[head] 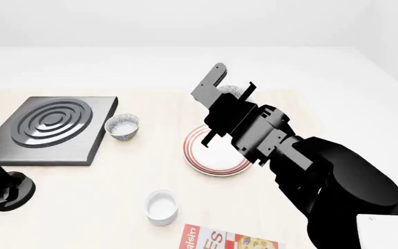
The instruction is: Pick the akita bowl next to the cookies box and place it on the plate.
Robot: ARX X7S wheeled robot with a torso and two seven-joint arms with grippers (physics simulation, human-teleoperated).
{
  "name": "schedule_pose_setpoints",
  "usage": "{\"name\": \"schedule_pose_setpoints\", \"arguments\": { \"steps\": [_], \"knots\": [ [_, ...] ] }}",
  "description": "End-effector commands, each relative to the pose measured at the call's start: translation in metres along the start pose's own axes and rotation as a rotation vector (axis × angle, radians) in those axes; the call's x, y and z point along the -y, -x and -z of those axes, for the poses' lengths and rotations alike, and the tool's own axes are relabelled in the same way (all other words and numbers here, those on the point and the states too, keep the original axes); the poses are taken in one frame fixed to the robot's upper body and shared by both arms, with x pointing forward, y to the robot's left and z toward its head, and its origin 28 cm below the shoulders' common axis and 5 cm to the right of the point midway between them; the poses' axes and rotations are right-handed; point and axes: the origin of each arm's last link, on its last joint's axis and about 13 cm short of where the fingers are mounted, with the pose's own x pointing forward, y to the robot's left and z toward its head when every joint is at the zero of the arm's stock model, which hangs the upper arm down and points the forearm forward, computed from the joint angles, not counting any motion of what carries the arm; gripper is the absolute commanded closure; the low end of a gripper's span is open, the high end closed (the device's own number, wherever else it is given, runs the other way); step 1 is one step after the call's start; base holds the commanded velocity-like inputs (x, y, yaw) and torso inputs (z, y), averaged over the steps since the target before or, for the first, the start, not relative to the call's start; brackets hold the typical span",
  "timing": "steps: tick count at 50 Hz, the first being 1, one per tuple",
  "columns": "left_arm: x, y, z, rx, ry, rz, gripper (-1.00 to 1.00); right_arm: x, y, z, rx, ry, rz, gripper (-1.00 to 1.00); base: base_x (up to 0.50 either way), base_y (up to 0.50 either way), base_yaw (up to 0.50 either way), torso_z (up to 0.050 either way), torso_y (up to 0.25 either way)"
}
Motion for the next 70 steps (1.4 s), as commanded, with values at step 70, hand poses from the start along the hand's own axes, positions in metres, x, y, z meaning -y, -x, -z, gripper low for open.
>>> {"name": "schedule_pose_setpoints", "arguments": {
  "steps": [70],
  "knots": [
    [-0.001, 0.000, -0.001, 0.014, -0.035, -0.013, -1.00, -0.012, -0.001, 0.000, 0.012, 0.043, -0.097, 1.00, 0.00, 0.00, 0.00, 0.000, -0.060]
  ]
}}
